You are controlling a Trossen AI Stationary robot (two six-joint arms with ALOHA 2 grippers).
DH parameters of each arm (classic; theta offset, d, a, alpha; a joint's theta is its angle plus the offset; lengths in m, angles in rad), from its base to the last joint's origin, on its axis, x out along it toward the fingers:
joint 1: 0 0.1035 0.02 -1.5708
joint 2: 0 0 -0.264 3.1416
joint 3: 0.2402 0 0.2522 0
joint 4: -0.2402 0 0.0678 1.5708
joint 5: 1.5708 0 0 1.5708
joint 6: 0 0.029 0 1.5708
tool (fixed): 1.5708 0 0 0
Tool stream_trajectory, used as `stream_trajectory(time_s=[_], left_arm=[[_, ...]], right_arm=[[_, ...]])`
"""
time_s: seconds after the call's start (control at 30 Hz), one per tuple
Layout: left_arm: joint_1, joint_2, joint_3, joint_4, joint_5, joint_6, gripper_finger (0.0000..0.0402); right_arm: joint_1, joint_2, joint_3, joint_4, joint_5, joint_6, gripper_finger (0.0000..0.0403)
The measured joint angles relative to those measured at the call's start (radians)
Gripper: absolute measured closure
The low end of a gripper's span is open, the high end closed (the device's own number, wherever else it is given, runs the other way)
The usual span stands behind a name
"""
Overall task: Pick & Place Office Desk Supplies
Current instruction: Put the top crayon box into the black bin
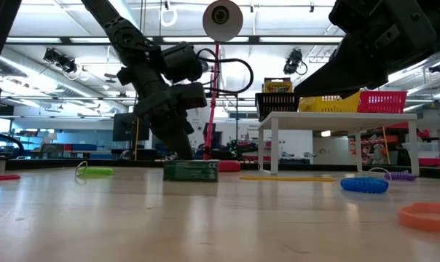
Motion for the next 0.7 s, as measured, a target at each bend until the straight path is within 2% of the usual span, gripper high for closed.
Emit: stream_trajectory(time_s=[0.3,0.53,0.7], left_arm=[[-0.069,-0.108,-0.001,-0.079,-0.14,0.032,0.0398],[-0.189,-0.162,-0.001,-0.088,-0.372,0.048,0.0399],[-0.301,-0.17,-0.001,-0.086,-0.598,0.05,0.04]], right_arm=[[0.0,0.0,0.0,0.0,0.0,-0.014,0.0382],[0.0,0.0,0.0,0.0,0.0,-0.014,0.0382],[0.0,0.0,0.0,0.0,0.0,-0.013,0.0382]])
